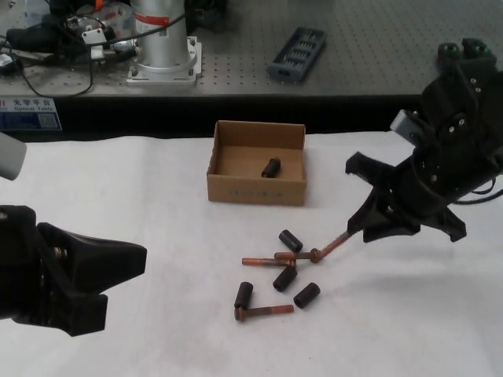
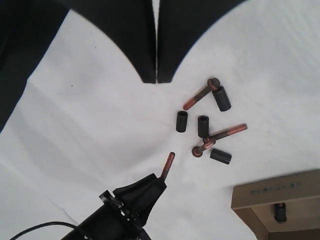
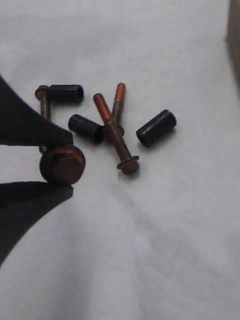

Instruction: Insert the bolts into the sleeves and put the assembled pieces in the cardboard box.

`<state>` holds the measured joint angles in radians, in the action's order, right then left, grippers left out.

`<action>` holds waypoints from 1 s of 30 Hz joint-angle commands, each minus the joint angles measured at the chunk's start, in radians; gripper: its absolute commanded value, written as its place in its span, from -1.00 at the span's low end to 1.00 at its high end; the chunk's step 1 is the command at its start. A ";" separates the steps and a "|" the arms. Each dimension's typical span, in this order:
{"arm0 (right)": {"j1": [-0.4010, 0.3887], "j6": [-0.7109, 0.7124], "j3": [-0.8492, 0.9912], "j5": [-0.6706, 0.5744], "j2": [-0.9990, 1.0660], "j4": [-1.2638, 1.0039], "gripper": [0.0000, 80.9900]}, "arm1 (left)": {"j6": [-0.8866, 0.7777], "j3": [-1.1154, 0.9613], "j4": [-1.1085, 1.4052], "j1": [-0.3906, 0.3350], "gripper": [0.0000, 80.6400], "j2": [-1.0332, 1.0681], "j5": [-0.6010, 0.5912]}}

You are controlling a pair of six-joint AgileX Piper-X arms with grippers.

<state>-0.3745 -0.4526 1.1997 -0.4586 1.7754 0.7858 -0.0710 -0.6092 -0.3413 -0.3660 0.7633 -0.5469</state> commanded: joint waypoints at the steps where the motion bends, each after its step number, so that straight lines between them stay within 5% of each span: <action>1: 0.005 0.107 0.005 -0.030 0.016 0.053 -0.93 | -0.011 -0.001 0.006 0.003 -0.98 -0.008 0.004; 8: 0.005 0.328 0.005 0.065 0.077 0.169 -0.93 | -0.011 -0.001 0.006 0.003 -0.98 -0.008 0.004; 15: -0.003 0.532 0.005 0.293 0.079 0.215 -0.93 | -0.011 -0.001 0.006 0.003 -0.98 -0.008 0.004; 29: -0.046 0.601 0.005 0.307 0.079 0.146 -0.99 | -0.011 -0.001 0.006 0.003 -0.98 -0.008 0.004; 30: -0.048 0.602 0.005 0.307 0.079 0.143 -0.88 | -0.011 -0.001 0.006 0.003 -0.98 -0.008 0.004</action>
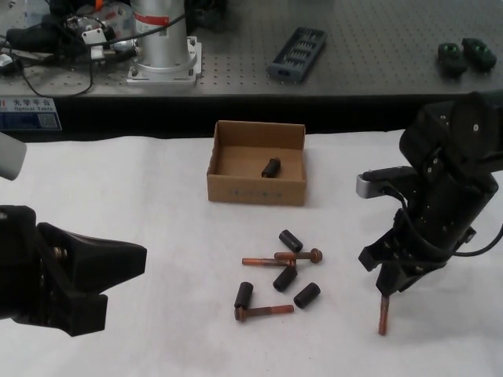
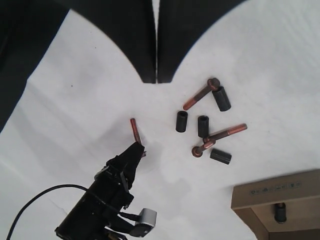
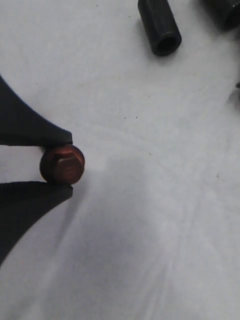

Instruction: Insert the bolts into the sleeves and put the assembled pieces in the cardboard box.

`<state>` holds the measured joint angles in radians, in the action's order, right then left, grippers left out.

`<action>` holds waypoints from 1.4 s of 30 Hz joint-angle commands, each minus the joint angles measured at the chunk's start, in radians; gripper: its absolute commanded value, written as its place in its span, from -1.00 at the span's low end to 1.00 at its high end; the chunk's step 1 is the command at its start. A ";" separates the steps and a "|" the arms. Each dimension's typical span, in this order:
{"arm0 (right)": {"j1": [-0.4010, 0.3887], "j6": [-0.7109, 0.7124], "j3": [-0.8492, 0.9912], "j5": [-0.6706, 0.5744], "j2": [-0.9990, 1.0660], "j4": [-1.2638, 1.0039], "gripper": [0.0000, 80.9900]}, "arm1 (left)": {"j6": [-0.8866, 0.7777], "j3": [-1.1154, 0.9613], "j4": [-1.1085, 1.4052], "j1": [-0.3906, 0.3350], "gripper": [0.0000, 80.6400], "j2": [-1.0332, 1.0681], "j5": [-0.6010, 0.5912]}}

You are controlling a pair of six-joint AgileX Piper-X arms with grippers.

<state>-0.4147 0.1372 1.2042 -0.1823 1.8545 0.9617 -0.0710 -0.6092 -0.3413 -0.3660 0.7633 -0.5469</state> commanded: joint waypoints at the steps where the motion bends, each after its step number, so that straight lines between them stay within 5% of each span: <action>1: -0.011 0.008 0.001 0.031 0.000 -0.038 -0.76 | -0.011 -0.001 0.006 0.003 -0.98 -0.008 0.004; 4: -0.016 -0.019 0.001 0.067 0.000 -0.044 -0.27 | -0.011 -0.001 0.006 0.003 -0.98 -0.008 0.004; 6: -0.017 -0.032 0.001 0.092 0.000 -0.044 -0.12 | -0.011 -0.001 0.006 0.003 -0.98 -0.008 0.004; 11: -0.018 -0.038 0.001 0.098 0.000 0.013 -0.24 | -0.011 -0.001 0.006 0.003 -0.98 -0.008 0.004; 19: -0.018 -0.376 0.001 0.073 0.000 0.154 -0.25 | -0.011 -0.001 0.006 0.003 -0.98 -0.008 0.004; 25: -0.053 -0.496 0.001 -0.008 -0.017 0.121 -0.25 | -0.011 -0.001 0.006 0.003 -0.98 -0.008 0.004; 34: -0.142 -0.544 0.001 0.111 -0.017 0.005 -0.25 | -0.011 -0.001 0.006 0.003 -0.98 -0.008 0.004; 42: -0.147 -0.542 0.001 0.198 -0.017 -0.035 -0.25 | -0.011 -0.001 0.006 0.003 -0.98 -0.008 0.004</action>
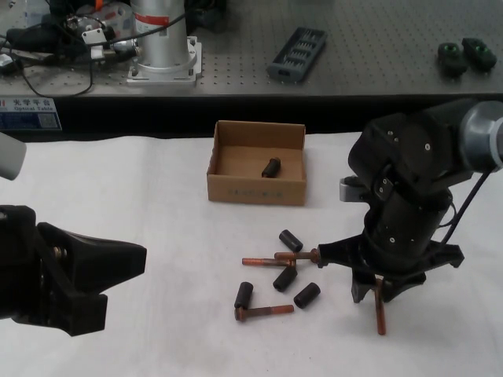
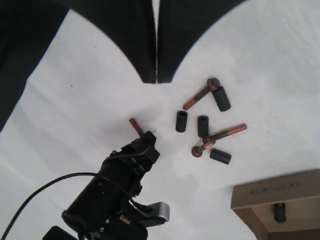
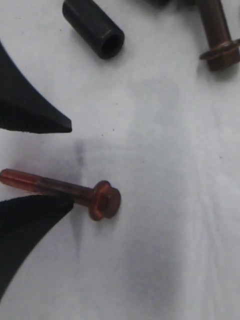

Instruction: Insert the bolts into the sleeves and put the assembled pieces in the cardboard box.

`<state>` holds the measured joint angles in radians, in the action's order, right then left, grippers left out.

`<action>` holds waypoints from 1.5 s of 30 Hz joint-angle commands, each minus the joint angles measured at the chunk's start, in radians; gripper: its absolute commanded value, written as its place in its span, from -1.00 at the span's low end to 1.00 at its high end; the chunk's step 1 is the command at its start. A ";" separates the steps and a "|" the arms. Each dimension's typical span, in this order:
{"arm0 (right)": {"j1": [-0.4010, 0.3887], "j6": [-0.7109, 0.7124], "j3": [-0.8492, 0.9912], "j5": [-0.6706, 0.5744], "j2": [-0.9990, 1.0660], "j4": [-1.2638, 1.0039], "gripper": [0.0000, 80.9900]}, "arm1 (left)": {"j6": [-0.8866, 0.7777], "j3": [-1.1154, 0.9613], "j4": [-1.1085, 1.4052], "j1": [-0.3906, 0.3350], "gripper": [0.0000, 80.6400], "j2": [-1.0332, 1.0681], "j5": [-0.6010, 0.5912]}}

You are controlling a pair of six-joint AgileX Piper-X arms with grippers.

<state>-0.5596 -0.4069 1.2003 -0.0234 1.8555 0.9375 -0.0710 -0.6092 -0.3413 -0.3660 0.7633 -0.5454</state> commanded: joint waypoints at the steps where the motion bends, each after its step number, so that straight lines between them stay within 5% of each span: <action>1: -0.002 0.003 0.005 0.044 -0.018 -0.010 -0.25 | -0.011 -0.001 0.006 0.003 -0.98 -0.008 0.003; 26: -0.002 -0.063 0.002 0.051 0.073 -0.013 -0.25 | 0.005 -0.001 0.006 0.003 -0.98 -0.008 0.019; 29: -0.002 -0.088 0.002 0.056 0.074 -0.003 -0.39 | 0.005 -0.001 0.006 0.003 -0.98 -0.008 0.019; 35: -0.002 -0.087 0.002 0.056 0.074 -0.003 -0.99 | 0.005 -0.001 0.006 0.003 -0.98 -0.008 0.019; 45: -0.002 0.014 0.002 0.049 0.052 -0.020 -0.93 | 0.056 0.007 0.001 0.003 -0.98 -0.006 0.018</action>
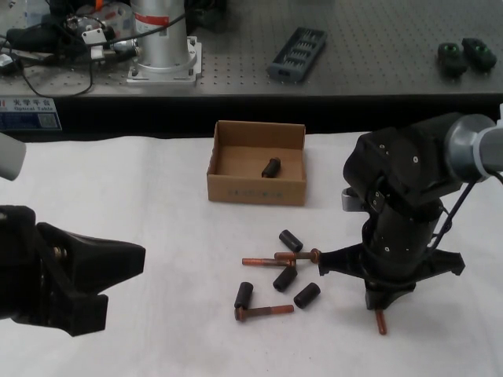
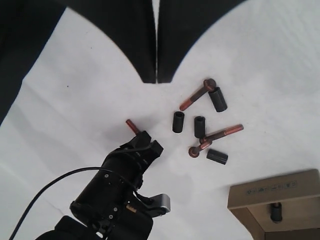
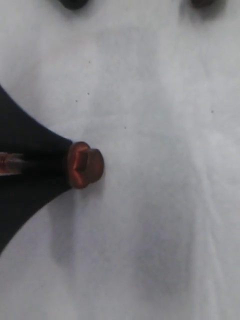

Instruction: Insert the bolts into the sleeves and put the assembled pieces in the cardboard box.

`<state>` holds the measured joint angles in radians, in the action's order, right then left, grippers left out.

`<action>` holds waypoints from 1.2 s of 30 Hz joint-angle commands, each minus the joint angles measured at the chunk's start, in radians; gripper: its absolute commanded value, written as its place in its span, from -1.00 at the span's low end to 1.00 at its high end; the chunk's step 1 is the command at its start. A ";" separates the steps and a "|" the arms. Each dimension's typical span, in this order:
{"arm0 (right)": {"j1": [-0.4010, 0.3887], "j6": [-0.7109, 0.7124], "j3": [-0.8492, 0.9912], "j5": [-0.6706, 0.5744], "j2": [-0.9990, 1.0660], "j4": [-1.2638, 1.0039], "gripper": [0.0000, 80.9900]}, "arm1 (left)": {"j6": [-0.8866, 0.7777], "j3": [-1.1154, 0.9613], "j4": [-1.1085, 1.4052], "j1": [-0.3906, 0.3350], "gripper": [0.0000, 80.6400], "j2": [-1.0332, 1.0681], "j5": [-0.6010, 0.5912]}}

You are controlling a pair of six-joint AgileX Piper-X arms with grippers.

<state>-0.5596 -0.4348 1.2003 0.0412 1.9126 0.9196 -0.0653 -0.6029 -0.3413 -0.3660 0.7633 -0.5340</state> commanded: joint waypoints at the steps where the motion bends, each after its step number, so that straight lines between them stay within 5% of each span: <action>1: -0.002 0.056 0.002 -0.018 -0.018 0.002 -0.93 | 0.065 0.000 0.003 0.003 -0.98 -0.002 0.007; 9: -0.002 0.190 0.002 -0.033 -0.178 0.113 -0.93 | 0.065 0.000 0.035 0.003 -0.98 0.148 0.030; 14: -0.002 0.212 -0.053 -0.033 -0.315 0.142 -0.93 | 0.065 -0.011 0.128 -0.002 -0.99 0.312 -0.065; 21: -0.002 0.246 -0.185 -0.041 -0.574 0.153 -0.93 | 0.121 -0.095 0.184 -0.102 -0.98 0.469 -0.066; 29: -0.002 0.257 -0.221 -0.041 -0.765 0.161 -0.93 | 0.116 -0.177 0.184 -0.208 -0.23 0.610 0.131; 36: -0.002 0.257 -0.221 -0.076 -0.811 0.194 -0.93 | 0.079 -0.251 0.184 -0.255 -0.27 0.749 0.286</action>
<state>-0.5596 -0.1865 0.9809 -0.0187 1.1118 1.1106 0.0426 -0.8001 -0.1586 -0.6037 1.4598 -0.3311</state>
